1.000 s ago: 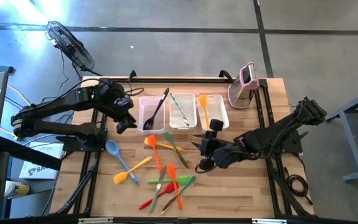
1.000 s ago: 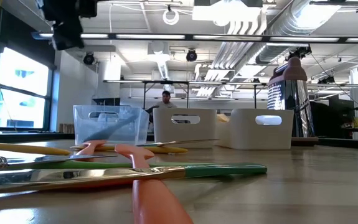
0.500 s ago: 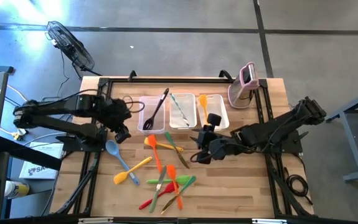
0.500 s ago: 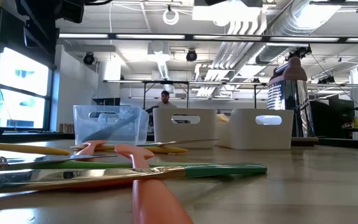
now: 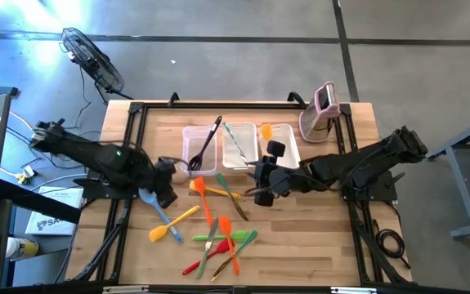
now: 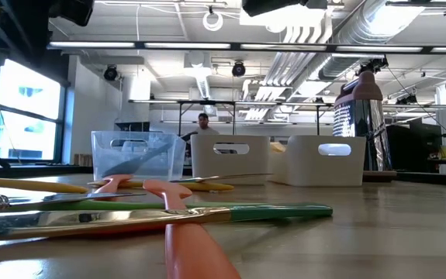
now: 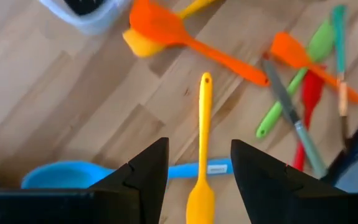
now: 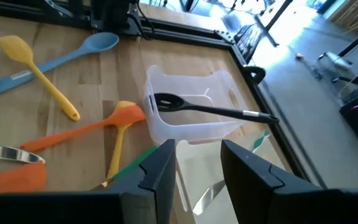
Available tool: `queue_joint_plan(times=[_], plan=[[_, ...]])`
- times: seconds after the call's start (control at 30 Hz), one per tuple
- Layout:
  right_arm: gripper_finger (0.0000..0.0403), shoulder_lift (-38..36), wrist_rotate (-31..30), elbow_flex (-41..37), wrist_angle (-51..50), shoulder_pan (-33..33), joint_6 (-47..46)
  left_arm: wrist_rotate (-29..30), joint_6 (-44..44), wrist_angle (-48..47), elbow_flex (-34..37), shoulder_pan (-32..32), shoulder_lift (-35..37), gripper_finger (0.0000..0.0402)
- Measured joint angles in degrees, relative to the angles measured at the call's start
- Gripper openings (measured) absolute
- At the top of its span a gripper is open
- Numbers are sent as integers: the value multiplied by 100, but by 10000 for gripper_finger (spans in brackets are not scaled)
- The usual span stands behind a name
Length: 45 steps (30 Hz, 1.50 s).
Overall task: Pick & Place Kitchen Items
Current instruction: Put the bottom yellow spatula into the right white bin
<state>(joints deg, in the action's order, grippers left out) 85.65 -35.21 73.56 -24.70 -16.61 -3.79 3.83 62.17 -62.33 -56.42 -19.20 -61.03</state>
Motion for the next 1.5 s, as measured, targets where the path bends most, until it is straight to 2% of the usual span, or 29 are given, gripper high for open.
queue_joint_plan(times=[0.17, 0.37, 0.6, 0.77, 0.9, 1.1, 1.5], plan=[[119, 0, 626, -1, -81, 150, -94, 8, 527, 541, 1, -459, -619, 171], [119, 2, 923, -57, -93, 151, -209, -190, 780, 1177, 0, -939, -1227, 171], [119, 2, 1418, -59, -297, -62, -626, -144, 1601, 1275, 0, -1328, -1775, 171], [119, 2, 1753, -59, -360, -345, -653, -205, 1681, 1237, 0, -1345, -2245, 171], [119, 2, 1756, -57, -346, -570, -853, -115, 1615, 1116, 0, -1327, -2562, 171], [119, 2, 1745, -57, -346, -914, -1148, -356, 1716, 1125, 2, -1308, -2940, 171], [119, 2, 1736, -50, -350, -1378, -1163, -434, 1917, 1166, 2, -1305, -3041, 171]])
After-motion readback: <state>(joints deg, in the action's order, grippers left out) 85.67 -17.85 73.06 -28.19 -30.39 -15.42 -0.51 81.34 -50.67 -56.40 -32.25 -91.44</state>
